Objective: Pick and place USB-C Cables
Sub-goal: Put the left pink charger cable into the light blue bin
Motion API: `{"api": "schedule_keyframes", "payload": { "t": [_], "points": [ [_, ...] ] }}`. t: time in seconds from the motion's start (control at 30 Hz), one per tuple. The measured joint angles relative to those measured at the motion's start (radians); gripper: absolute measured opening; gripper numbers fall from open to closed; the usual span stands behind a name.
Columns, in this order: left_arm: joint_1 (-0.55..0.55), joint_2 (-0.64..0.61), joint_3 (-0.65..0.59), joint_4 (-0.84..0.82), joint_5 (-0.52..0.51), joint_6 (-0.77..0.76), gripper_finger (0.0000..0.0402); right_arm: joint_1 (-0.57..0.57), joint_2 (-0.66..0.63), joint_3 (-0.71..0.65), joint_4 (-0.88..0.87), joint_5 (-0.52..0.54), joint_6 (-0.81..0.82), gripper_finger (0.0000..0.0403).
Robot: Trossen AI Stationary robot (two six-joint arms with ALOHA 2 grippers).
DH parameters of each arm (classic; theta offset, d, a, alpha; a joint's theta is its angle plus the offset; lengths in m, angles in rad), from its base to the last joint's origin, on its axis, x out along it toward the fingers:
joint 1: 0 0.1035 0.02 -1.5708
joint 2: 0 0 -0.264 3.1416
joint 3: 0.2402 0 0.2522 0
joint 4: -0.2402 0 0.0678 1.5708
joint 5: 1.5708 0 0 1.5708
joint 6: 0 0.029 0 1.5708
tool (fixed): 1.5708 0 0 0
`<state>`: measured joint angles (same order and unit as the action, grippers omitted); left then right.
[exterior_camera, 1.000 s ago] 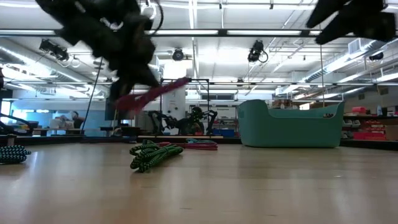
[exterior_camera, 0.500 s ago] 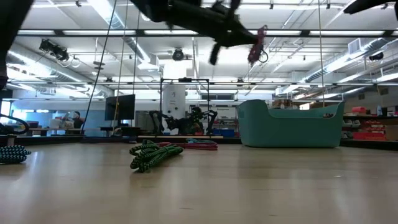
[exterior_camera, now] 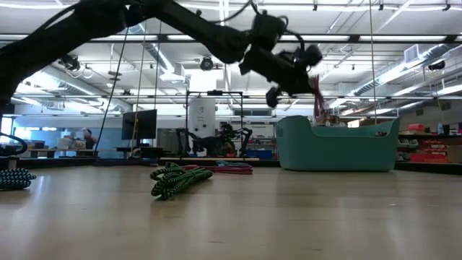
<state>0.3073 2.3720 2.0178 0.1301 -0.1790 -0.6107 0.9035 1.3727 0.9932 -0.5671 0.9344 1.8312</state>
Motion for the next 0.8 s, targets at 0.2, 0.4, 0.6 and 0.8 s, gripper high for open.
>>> {"api": "schedule_keyframes", "payload": {
  "t": [0.2,0.4,0.6,0.8],
  "points": [
    [-0.003,0.059,0.000,-0.052,-0.085,-0.032,0.0001,0.000,0.000,0.000,0.012,-0.001,-0.001,0.0130],
    [-0.009,0.079,0.002,-0.092,-0.093,-0.032,0.0002,0.000,0.000,0.000,0.014,-0.017,0.000,0.0130],
    [-0.010,0.083,0.000,-0.167,-0.068,-0.061,0.0013,0.000,0.000,0.000,0.013,-0.019,0.002,0.0130],
    [-0.007,0.082,0.000,-0.191,-0.040,-0.057,0.0034,-0.001,0.000,0.000,0.013,-0.020,0.001,0.0130]
  ]
}}
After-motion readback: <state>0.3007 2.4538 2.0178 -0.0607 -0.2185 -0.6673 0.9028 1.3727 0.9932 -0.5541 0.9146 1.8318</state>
